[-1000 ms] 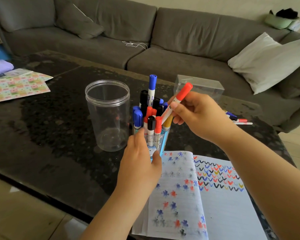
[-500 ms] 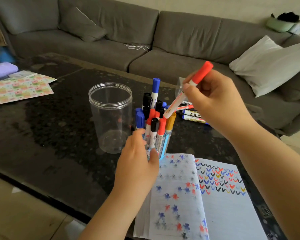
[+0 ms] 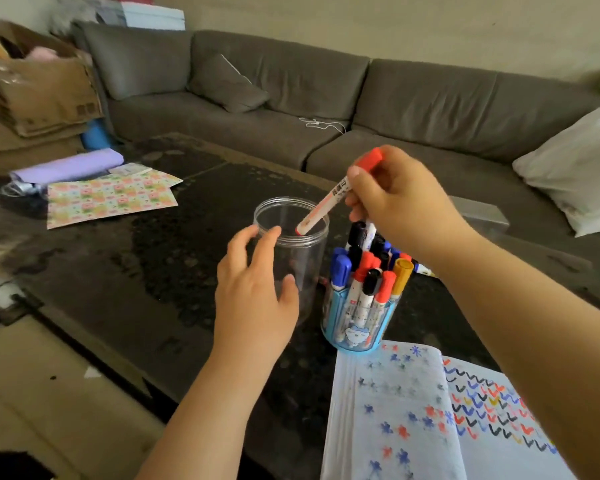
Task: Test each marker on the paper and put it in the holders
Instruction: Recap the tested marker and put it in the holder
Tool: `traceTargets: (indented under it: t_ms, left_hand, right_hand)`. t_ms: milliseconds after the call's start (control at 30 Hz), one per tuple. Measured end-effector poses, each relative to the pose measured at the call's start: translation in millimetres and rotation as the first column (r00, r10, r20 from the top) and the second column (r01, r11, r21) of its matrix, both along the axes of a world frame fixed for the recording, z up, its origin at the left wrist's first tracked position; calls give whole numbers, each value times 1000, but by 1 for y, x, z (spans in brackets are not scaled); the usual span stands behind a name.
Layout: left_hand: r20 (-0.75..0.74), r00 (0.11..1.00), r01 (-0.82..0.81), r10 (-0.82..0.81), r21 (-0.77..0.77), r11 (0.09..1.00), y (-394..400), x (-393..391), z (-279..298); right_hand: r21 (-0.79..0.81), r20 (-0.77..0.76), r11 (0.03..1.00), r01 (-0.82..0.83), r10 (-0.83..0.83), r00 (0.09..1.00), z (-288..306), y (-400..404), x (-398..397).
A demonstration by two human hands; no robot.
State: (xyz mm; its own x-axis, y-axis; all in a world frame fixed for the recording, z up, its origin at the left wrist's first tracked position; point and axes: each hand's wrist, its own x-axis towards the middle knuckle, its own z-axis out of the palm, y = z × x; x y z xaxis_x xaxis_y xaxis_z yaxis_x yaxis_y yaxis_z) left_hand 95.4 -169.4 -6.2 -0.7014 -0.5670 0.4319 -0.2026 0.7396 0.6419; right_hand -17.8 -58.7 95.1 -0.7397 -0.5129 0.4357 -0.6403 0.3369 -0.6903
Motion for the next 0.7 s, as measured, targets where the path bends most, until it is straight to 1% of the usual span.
traceTargets:
  t_ms: [67,133,167,233,300,400,467,533,600,700]
  left_hand:
    - [5,999,38,-38,15,999,-1,0,-1]
    - [-4,998,61,-61,38,997,-3,2,-2]
    - [-8,998,67,-67,51,996,-5,3,-3]
    - [-14,997,74,-74,72,995,-7,5,-4]
    - [-21,997,75,-73,93,993,-7,6,-4]
    - [-47,998,43,-37,158,987,-2,5,-3]
    - [-83,996,5,10,184,983,2,3,-3]
    - [-83,996,-7,23,189,982,5,2,-4]
    - [-58,998,13,-1,196,980,8,1,-3]
    - [-47,997,74,-67,175,982,15,0,-3]
  right_hand:
    - [171,-116,985,31,-11,993,-4,-15,-4]
    - [364,-183,931,43,26,983,-7,-28,-4]
    - [459,-191,888,40,55,980,-9,-33,-2]
    - [608,-158,794,15,102,982,-13,-41,2]
    - [684,-121,729,8,103,987,-17,-45,5]
    - [714,-165,698,54,93,982,-19,-45,4]
    - [700,-154,713,49,84,985,-20,-43,3]
    - [663,-130,748,23,85,988,-21,-39,2]
    - [602,-124,799,-5,99,987,-23,-31,4]
    - [484,-172,875,-16,113,979,-23,-8,11]
